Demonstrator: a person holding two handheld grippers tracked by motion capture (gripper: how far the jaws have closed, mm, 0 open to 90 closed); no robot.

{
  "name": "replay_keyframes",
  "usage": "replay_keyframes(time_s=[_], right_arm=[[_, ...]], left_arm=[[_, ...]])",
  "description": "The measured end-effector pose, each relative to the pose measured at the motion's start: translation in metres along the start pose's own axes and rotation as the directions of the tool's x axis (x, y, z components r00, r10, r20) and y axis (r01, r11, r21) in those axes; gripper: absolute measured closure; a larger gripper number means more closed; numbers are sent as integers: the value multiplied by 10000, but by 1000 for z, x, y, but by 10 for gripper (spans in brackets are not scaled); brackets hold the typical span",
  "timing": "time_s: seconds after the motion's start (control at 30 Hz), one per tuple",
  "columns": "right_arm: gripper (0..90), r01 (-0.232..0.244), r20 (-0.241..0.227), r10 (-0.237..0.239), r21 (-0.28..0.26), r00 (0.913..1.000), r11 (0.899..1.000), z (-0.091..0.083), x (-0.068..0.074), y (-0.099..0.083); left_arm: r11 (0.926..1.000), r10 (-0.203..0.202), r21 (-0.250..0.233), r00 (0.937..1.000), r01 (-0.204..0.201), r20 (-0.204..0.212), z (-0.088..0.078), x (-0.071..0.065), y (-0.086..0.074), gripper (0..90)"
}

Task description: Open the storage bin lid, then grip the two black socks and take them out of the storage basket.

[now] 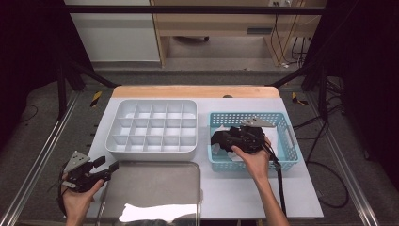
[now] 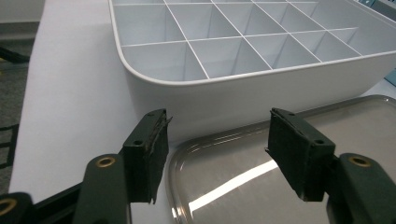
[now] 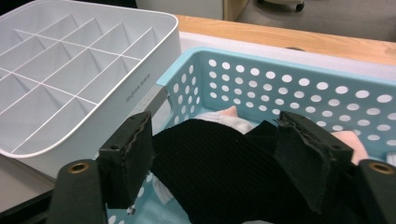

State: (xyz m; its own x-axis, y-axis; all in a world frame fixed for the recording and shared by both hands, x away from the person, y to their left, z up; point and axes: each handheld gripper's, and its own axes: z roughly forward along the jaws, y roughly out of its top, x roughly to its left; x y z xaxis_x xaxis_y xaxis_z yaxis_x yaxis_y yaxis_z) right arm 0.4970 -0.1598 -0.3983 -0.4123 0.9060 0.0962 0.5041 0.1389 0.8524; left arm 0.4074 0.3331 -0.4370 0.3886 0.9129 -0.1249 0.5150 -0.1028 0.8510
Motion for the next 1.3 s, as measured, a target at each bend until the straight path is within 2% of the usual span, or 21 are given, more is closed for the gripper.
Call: replay_keyframes(time_s=[0.1,0.23,0.33,0.47,0.6,0.73,0.77,0.93,1.03,1.17,1.3], right_arm=[[235,22,-41,-22,129,10000,9999,4,1,-1],[195,134,-69,-130,578,9999,9982,8,1,-3],[193,208,0,-209,633,9998,9978,11,3,-5],[190,359,121,-370,812,9992,9961,15,5,-8],[185,395,211,-423,1198,9989,9920,21,6,-13],[185,347,392,-398,1223,9984,9919,20,5,-12],[182,362,517,-434,1333,9977,9904,21,4,-13],[177,280,548,-383,1783,9978,9836,27,4,-14],[193,347,576,-467,1941,9972,9804,28,4,-15],[273,475,584,-625,2304,9963,9719,31,5,-15],[464,598,717,-841,2908,9939,9549,34,7,-15]], left_arm=[[9998,117,-138,9999,-118,-18,0,1,0,366],[9998,131,-155,9999,-133,-113,-1,2,0,367],[10000,-89,-29,9999,89,-140,-2,3,0,375],[9994,-299,-166,9996,299,-19,-3,4,-1,374],[9992,-355,-179,9993,357,104,-3,4,-2,375],[9997,-261,39,9996,260,127,-1,2,-2,376],[9996,-263,54,9996,263,129,-1,2,-2,376],[9996,-275,52,9996,274,119,-1,2,-2,379],[9996,-266,77,9996,265,130,0,2,-3,382],[9997,-221,69,9997,220,137,0,1,-3,385],[9997,-244,65,9996,243,147,0,2,-3,388]])
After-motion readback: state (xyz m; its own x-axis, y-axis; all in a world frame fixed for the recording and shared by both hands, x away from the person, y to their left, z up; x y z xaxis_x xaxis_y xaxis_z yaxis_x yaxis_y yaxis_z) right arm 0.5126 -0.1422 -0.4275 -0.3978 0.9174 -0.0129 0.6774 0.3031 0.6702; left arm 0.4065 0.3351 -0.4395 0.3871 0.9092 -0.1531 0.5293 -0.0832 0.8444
